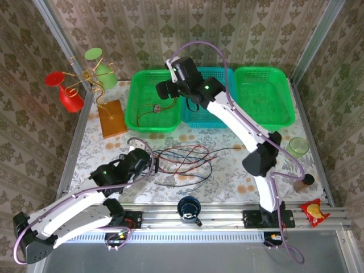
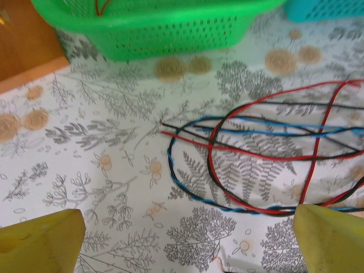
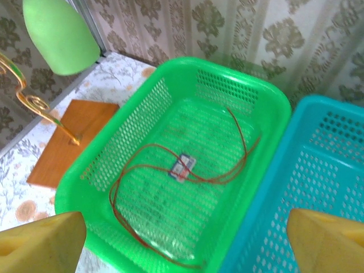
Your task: Untangle the cables
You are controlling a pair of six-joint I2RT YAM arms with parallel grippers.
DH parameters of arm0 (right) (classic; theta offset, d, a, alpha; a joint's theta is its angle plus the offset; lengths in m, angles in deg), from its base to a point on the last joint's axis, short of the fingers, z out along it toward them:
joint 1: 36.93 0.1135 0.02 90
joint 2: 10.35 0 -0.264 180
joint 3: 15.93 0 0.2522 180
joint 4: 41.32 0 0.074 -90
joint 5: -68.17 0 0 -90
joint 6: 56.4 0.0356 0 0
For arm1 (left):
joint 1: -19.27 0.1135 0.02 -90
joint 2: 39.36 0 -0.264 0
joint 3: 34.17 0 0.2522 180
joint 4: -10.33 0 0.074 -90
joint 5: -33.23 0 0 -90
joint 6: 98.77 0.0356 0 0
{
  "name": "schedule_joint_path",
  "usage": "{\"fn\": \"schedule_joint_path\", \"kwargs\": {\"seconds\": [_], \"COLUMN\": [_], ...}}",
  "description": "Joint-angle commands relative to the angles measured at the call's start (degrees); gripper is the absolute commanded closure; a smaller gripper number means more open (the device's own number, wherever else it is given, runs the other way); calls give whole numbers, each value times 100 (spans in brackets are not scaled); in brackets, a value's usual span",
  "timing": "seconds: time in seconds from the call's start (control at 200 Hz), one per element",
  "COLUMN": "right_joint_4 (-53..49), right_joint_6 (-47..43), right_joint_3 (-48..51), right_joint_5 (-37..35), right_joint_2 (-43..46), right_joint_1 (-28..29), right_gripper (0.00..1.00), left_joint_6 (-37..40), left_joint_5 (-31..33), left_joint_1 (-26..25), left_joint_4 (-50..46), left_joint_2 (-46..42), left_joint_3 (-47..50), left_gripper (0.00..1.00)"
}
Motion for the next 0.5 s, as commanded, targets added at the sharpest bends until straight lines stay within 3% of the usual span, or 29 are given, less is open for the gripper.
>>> {"fn": "schedule_joint_path", "kwargs": {"seconds": [0.0,0.155,0.33,0.495], "right_joint_4": [190,934,1510,1546], "right_joint_6": [260,353,790,987], "right_joint_3": [1297,3396,5090,6088], "right_joint_5": [-278,-269,-282,-329], "right_joint_2": [788,2078,3371,4389], "right_joint_1": [-31,-81,-378,-739], "right_gripper": [8,8,8,8], "left_joint_6": [-285,-759,-1253,-1477], "left_joint_5": [-230,-593,-2390,-2709], "left_joint_1": [59,488,1832,2060], "left_joint_4": [-86,206,1581,2294], "left_joint_2": [238,637,785,1024], "left_joint_3": [-137,-67,633,920], "left_gripper": [5,6,14,15]}}
